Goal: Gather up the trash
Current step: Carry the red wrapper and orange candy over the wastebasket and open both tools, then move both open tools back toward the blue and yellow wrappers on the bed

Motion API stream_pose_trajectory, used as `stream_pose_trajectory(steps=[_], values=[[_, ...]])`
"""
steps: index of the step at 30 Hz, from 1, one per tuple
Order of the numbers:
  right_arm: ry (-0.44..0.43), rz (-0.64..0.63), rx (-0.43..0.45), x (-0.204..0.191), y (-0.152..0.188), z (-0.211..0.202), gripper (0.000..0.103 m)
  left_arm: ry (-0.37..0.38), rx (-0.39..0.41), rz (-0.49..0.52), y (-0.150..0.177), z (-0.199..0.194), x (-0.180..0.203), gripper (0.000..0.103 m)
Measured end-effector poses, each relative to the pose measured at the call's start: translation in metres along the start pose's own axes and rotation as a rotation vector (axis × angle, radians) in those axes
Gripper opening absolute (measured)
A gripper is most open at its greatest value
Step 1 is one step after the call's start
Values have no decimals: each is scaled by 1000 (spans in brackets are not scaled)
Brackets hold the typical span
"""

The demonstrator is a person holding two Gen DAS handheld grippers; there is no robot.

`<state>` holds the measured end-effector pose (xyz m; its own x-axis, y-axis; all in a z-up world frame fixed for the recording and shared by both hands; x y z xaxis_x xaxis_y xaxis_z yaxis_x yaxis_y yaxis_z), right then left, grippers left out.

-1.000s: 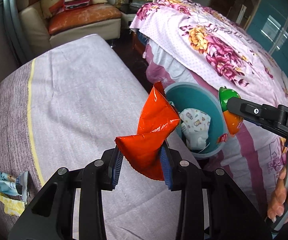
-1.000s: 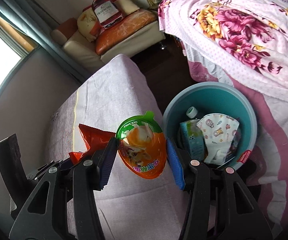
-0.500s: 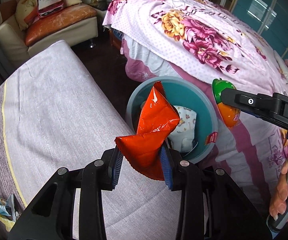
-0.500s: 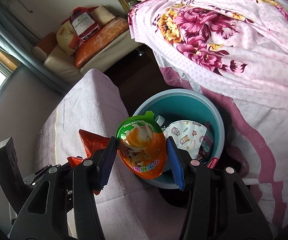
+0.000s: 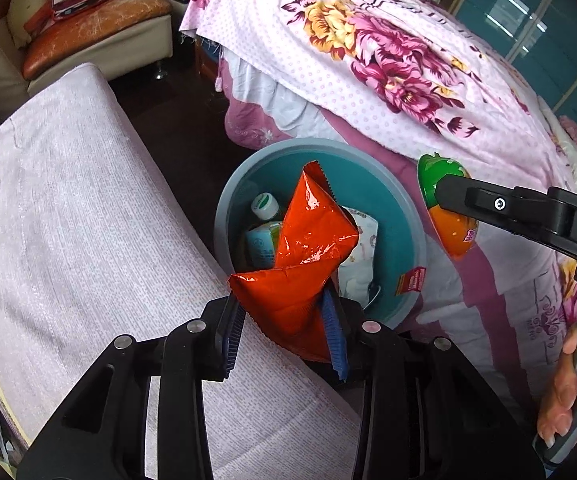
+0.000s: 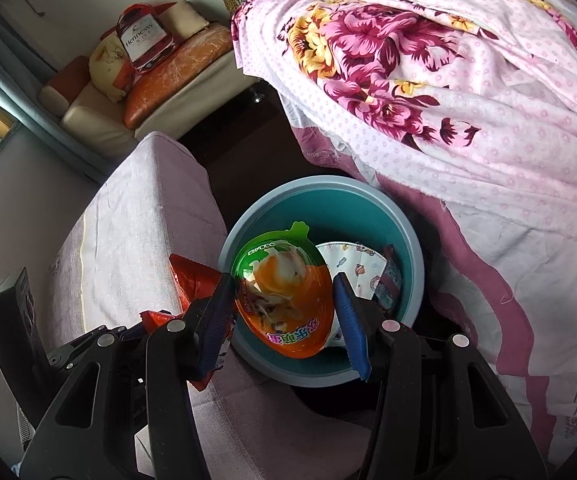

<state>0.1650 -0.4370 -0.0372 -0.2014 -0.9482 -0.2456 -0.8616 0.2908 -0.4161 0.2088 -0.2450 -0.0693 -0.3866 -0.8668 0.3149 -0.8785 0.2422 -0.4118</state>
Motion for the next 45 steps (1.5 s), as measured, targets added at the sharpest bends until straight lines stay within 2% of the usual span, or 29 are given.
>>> stream_pose_trajectory(steps=[4, 7, 9, 11, 17, 20, 22, 24, 25, 26, 28, 30, 34, 45], values=[[14, 3, -6, 1, -2, 5, 48, 22, -15, 5, -1, 8, 3, 41], [24, 5, -8, 4, -4, 7, 48, 39, -29, 11, -2, 13, 5, 48], [30, 6, -11, 4, -4, 9, 49, 37, -34, 14, -2, 16, 6, 70], [34, 8, -16, 4, -5, 12, 49, 19, -22, 18, -1, 15, 4, 79], [38, 1, -34, 1, -5, 19, 49, 8, -20, -9, 4, 8, -8, 80], [42, -6, -45, -3, -5, 24, 49, 4, -11, -24, 9, 2, -13, 87], [46, -9, -48, -6, -4, 24, 49, 1, 0, -31, 11, -3, -16, 88], [47, -7, -56, -7, -3, 26, 56, 4, 4, -38, 12, -8, -19, 88], [48, -6, -58, -9, -2, 26, 67, 6, 5, -41, 13, -10, -19, 88], [49, -6, -60, -10, -1, 27, 72, 7, 8, -43, 14, -13, -20, 89], [54, -10, -72, -12, 1, 28, 72, 5, 14, -44, 16, -18, -21, 90], [60, -6, -86, -15, 3, 28, 76, 0, 18, -46, 20, -23, -23, 90], [83, -16, -106, -22, 11, 26, 77, 5, 28, -66, 27, -33, -30, 90], [77, -48, -127, -42, 31, 19, 78, -1, 56, -123, 54, -61, -49, 91]])
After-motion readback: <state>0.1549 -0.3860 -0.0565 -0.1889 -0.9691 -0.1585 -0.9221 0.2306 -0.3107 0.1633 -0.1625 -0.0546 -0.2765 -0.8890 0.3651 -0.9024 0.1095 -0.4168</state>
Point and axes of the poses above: each gripper's, at about its wrist camera, not at the fingertips, and z roughly the way its jaws point, x to its right, y to its underside, the point moved 2 cm from there along z, roughly the way its jaws point, and after that the axes turned 9 degrees about y, right-handed, at the moved point
